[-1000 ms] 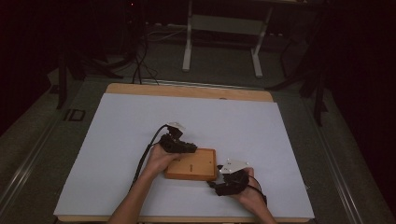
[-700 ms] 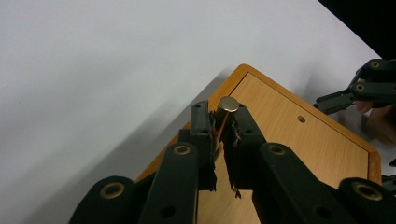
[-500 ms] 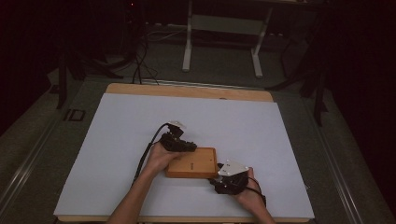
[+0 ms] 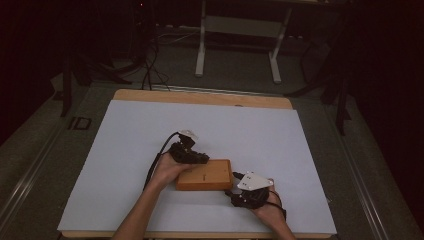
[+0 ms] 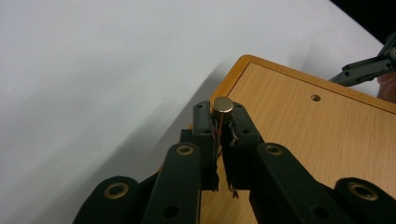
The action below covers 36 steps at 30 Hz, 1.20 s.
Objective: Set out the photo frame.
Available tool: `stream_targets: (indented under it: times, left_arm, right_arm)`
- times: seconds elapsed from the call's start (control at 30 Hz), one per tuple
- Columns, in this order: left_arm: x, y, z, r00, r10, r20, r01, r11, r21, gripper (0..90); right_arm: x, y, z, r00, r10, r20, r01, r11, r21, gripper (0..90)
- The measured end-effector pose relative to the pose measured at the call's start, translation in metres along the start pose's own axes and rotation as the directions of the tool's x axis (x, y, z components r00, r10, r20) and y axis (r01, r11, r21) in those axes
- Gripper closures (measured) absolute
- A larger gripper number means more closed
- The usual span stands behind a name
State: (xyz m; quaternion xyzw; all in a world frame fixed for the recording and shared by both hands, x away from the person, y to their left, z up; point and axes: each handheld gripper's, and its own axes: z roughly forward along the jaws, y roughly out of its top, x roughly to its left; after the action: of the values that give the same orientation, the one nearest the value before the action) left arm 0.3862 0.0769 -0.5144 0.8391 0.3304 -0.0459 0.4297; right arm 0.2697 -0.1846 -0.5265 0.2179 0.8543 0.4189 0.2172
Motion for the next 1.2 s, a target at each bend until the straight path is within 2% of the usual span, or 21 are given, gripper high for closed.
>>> stream_targets:
  times: [0.17,0.4,0.63,0.87,1.07,1.2]
  left_arm:
    - [0.0,-0.001,-0.002,0.9997,0.004,0.022,-0.004,1.0,0.001,84.8]
    - [0.001,-0.002,0.0,0.9983,-0.014,0.057,0.014,0.9999,0.006,84.7]
    - [0.001,-0.003,0.003,0.9967,-0.02,0.079,0.017,0.9994,0.029,84.5]
    - [-0.001,-0.003,0.007,0.9944,-0.016,0.104,0.008,0.9971,0.076,82.1]
    - [0.0,-0.004,0.008,0.9889,-0.03,0.146,0.018,0.9965,0.081,75.9]
    - [-0.001,-0.003,0.006,0.9913,-0.014,0.131,0.008,0.9986,0.052,65.6]
  right_arm:
    - [0.0,0.001,-0.003,1.0,-0.007,0.003,0.007,0.9997,-0.023,37.9]
    - [0.001,0.003,-0.005,0.9996,-0.028,0.01,0.028,0.9985,-0.047,37.7]
    - [0.004,0.004,-0.005,0.9979,-0.064,0.014,0.064,0.9968,-0.047,35.7]
    - [0.004,0.005,-0.006,0.9976,-0.068,-0.008,0.067,0.9952,-0.071,34.8]
    - [0.006,0.006,-0.004,0.9961,-0.079,-0.04,0.075,0.9932,-0.089,36.9]
    - [0.003,0.007,-0.005,0.9978,-0.061,-0.026,0.059,0.9936,-0.096,39.0]
